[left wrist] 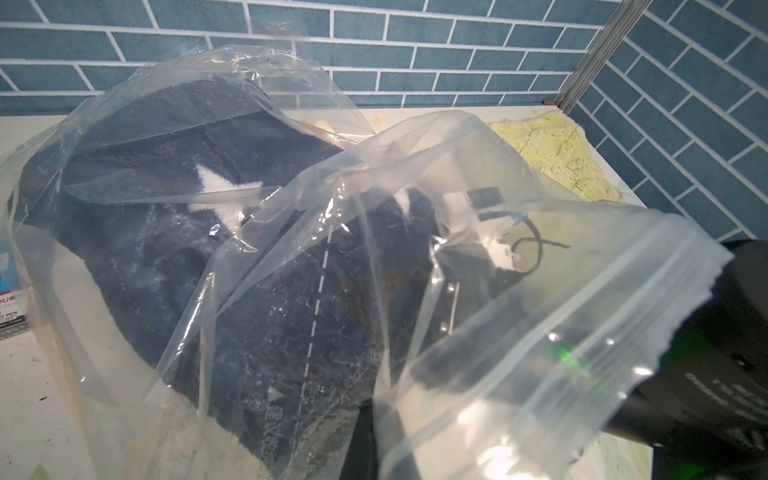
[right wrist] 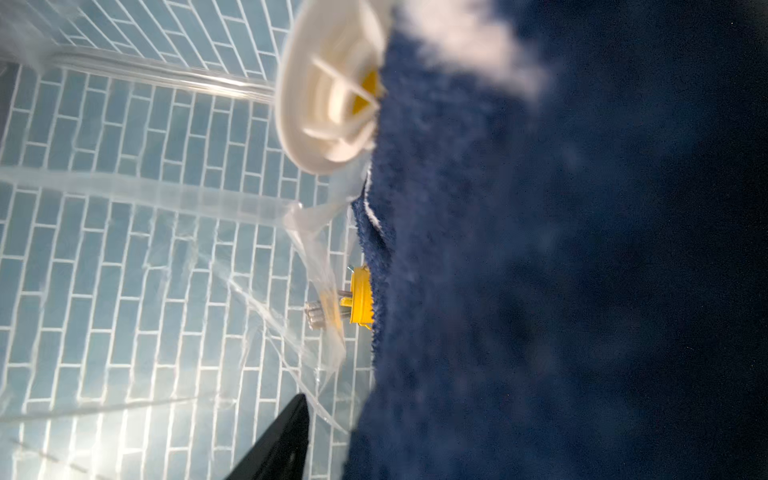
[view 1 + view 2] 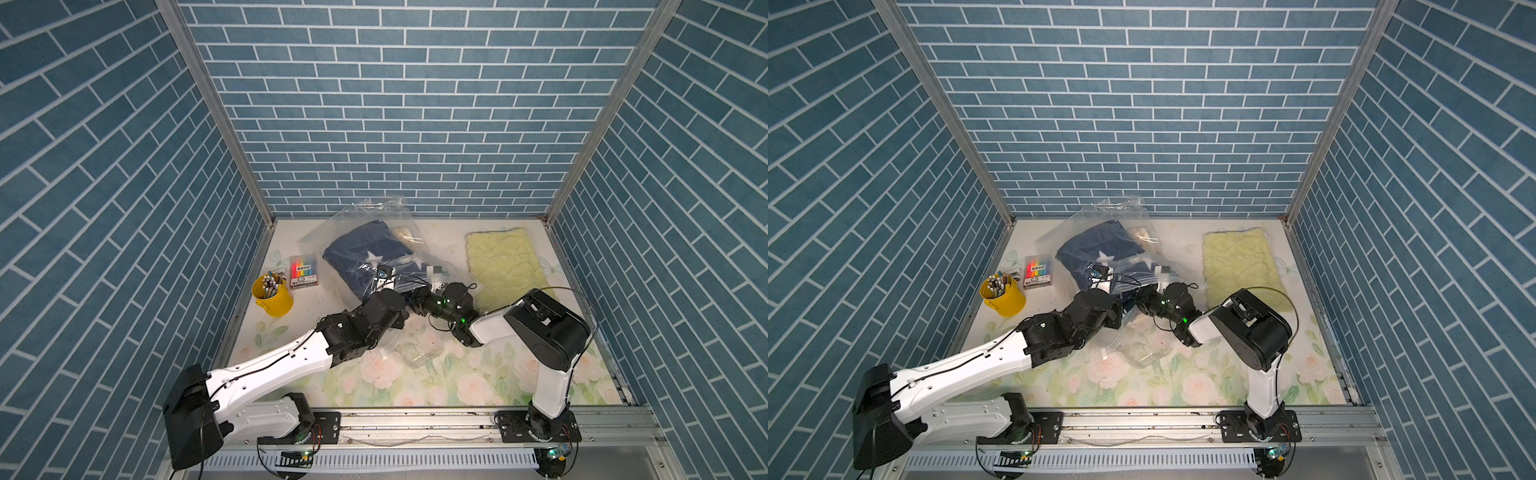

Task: Take the blanket out of the vacuum bag
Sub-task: Take out the blanket from the vacuum bag.

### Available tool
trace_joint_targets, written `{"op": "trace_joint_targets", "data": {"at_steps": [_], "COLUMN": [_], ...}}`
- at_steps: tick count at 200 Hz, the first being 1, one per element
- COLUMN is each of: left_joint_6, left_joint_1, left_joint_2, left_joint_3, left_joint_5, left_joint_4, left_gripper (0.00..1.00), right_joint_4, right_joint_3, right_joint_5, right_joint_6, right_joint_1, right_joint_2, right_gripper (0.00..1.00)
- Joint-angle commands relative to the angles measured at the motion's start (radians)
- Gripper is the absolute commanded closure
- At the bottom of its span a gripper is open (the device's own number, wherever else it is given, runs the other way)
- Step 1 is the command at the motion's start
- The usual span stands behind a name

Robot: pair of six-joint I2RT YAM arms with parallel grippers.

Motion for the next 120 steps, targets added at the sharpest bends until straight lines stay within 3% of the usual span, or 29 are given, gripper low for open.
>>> {"op": "trace_joint_targets", "data": {"at_steps": [1, 21, 67, 120], "left_joint_6": [0.003, 0.003, 0.009, -0.028], "left_joint_1": [-0.002, -0.002, -0.002, -0.003], "left_joint_2": [-0.019, -0.019, -0.018, 0.04], "left_joint_3": [0.004, 0.007, 0.035, 0.117], "left_joint_5": [-0.003, -0.003, -0.002, -0.068], "left_joint_4": [0.01, 0.011, 0.013, -0.037], "left_gripper": [1.0, 1.0, 1.0, 1.0], "right_joint_4": [-0.006, -0.021, -0.089, -0.189], "right_joint_3": [0.051, 0.072, 0.088, 0.03], "right_joint_5": [0.002, -0.004, -0.018, -0.03], "right_joint_6": [-0.008, -0.005, -0.035, -0.137], "right_joint_1": [0.008, 0.008, 0.013, 0.014], "right_joint_2": [0.029, 0.038, -0.011, -0.212], "right_gripper": [0.39, 0.52, 1.0, 1.0]}}
